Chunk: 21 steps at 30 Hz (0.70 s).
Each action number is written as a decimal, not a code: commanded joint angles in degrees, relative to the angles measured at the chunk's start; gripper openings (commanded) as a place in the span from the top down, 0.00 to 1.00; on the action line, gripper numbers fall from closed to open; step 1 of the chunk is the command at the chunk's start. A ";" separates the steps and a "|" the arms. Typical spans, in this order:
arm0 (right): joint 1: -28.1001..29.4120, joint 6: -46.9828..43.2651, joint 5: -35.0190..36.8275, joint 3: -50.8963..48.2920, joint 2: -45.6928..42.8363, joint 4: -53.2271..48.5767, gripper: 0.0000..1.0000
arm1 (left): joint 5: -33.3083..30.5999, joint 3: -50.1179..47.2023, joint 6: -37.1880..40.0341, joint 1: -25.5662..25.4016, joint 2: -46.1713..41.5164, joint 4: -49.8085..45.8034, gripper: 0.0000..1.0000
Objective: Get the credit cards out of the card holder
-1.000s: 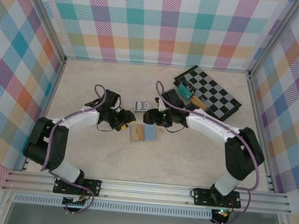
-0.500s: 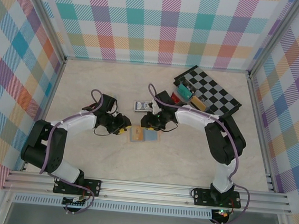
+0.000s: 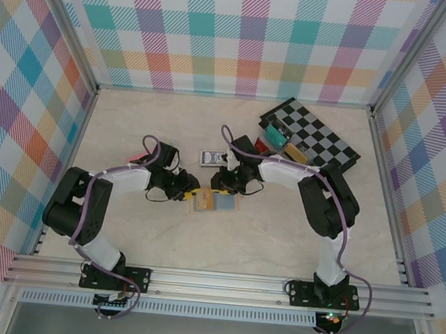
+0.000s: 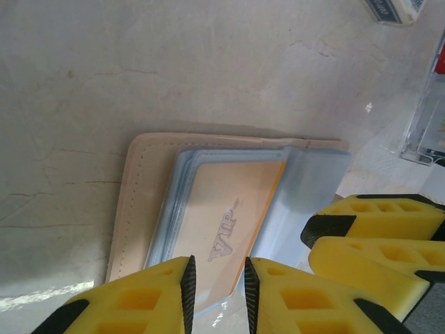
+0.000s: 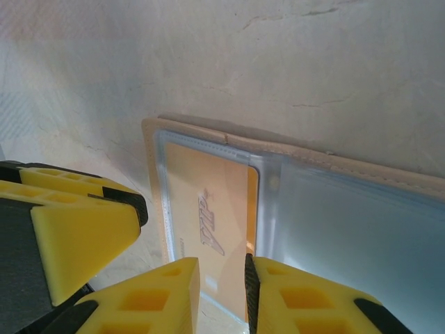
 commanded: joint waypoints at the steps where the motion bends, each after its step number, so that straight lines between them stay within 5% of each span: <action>1: -0.05 0.37 -1.80 1.75 1.59 0.28 0.76 | 0.16 -0.32 0.10 -0.36 0.96 0.29 0.74; 21: -0.05 -0.79 -3.56 2.81 4.62 -1.17 0.78 | -0.83 -1.30 -0.23 -0.36 3.33 0.31 0.76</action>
